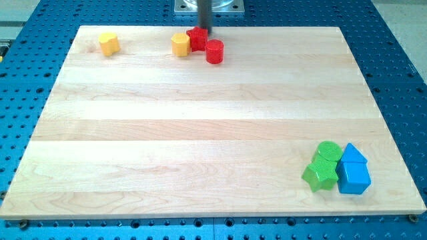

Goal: Move hexagon along with red star below heart

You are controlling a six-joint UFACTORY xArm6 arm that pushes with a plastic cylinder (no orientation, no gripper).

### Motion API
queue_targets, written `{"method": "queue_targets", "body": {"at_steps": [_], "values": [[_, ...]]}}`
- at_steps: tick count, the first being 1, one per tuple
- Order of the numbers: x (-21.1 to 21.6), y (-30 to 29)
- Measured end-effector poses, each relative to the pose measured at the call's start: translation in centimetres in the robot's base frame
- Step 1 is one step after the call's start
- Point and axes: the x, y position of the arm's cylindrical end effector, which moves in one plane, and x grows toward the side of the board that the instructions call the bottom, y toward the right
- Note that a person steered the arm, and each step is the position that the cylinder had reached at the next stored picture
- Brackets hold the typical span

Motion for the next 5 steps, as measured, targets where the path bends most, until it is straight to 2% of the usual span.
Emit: {"method": "queue_targets", "body": {"at_steps": [1,3,4,5], "values": [[2.4,-0.5],[4.5,-8.3],[1.3,-1.4],[4.9,-3.7]]}}
